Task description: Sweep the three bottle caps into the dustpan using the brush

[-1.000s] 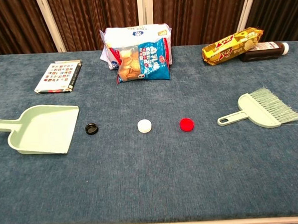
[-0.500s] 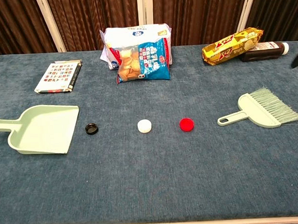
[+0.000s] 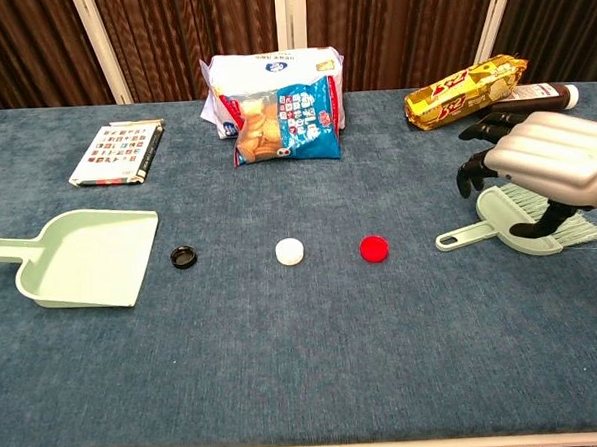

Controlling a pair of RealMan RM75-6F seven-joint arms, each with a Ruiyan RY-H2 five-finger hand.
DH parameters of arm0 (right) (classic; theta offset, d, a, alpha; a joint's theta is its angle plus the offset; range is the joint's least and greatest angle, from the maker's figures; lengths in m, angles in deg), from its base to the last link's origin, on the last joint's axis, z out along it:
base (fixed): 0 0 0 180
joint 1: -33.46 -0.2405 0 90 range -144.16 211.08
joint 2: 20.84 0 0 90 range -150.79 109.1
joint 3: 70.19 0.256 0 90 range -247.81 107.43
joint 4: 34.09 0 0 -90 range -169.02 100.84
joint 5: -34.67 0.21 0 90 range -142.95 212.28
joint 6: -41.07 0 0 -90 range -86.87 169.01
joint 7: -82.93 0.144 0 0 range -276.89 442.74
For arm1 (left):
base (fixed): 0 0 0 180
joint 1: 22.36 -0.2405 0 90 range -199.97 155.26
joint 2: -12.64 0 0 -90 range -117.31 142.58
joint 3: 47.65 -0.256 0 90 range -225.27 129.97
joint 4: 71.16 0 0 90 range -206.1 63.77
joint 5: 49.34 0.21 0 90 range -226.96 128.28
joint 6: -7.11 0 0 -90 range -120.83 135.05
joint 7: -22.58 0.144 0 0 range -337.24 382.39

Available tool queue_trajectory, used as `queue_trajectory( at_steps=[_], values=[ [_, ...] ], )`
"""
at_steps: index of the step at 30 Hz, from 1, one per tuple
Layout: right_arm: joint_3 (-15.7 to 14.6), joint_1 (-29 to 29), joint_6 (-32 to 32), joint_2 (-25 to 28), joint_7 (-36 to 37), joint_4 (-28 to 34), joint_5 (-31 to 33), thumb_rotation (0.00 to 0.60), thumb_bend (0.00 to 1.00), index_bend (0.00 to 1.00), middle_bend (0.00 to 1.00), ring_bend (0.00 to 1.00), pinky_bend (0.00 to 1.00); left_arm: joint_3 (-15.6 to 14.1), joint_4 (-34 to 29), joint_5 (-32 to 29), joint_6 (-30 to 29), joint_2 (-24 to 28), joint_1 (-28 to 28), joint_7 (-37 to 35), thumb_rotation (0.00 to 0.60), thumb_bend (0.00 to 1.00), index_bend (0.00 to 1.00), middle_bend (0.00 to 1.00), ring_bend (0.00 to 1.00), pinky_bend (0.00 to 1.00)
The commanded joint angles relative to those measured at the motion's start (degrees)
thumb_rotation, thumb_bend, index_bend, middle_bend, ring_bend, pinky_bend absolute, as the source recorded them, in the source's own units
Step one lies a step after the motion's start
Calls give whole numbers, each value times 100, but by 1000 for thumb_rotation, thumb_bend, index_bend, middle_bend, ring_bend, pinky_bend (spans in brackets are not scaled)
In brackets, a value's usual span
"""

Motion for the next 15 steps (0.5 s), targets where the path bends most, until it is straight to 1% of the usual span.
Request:
queue_trajectory(
  at_steps=[1,6,10,15],
  values=[
    [-64,-80,-22,-260,168,-309,25,600,144,362,372,54,63,-1,24,-2,12,-19,6,-25,600,71,195,192,78,79],
    [-150,-111,-73,-493,257,-641,22,600,167,384,398,61,50,-9,51,-63,64,-30,-2,-71,600,71,195,192,78,79],
    [-220,-126,-133,-639,324,-852,-12,600,213,402,407,69,48,-6,82,-67,57,-44,-10,-110,600,71,195,192,78,79],
    [-244,-128,-192,-846,292,-1059,38,600,220,407,420,80,48,-19,91,-75,96,-44,-7,-146,600,71,195,192,78,79]
  ],
)
